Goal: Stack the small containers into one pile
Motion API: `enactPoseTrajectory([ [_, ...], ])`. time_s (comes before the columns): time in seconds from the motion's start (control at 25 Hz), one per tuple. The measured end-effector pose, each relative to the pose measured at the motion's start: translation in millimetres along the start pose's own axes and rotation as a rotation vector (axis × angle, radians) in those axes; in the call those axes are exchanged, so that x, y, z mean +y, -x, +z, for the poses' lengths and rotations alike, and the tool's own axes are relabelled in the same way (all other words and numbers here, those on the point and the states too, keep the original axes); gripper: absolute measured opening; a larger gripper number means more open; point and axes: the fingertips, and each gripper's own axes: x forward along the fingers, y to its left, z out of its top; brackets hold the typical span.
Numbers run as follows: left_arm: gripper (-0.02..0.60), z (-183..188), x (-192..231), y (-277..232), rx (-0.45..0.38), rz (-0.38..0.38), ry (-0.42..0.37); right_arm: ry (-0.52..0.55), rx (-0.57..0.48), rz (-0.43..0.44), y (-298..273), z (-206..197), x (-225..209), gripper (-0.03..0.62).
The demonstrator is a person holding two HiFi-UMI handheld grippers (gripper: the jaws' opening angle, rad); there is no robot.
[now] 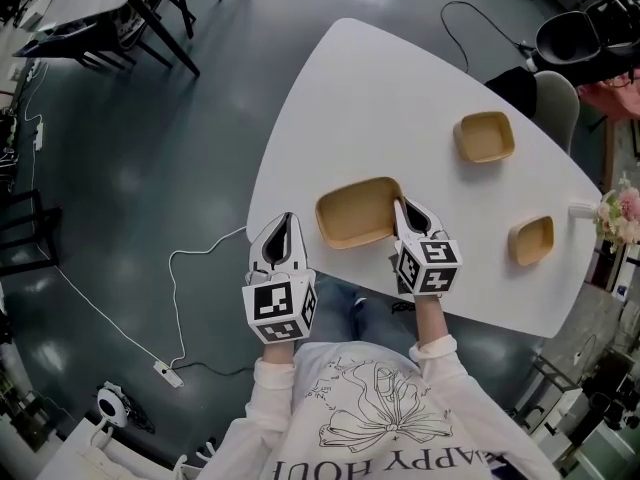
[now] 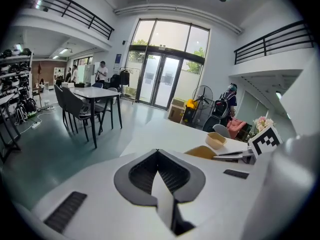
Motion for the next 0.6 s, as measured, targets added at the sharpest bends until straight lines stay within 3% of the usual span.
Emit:
enactPoseTrajectory([
  [0.32, 0.006, 42.8, -38.6, -3.2, -0.068, -0.088, -0.031, -0.034, -0.112, -0.054, 42.5, 61.5, -28.9, 0.026],
  [0.6, 0.006, 74.7, -99.3, -12.1, -0.102, -0.167, -0.062, -0.044, -0.179, -0.097, 81.7, 102.2, -76.5, 0.026],
])
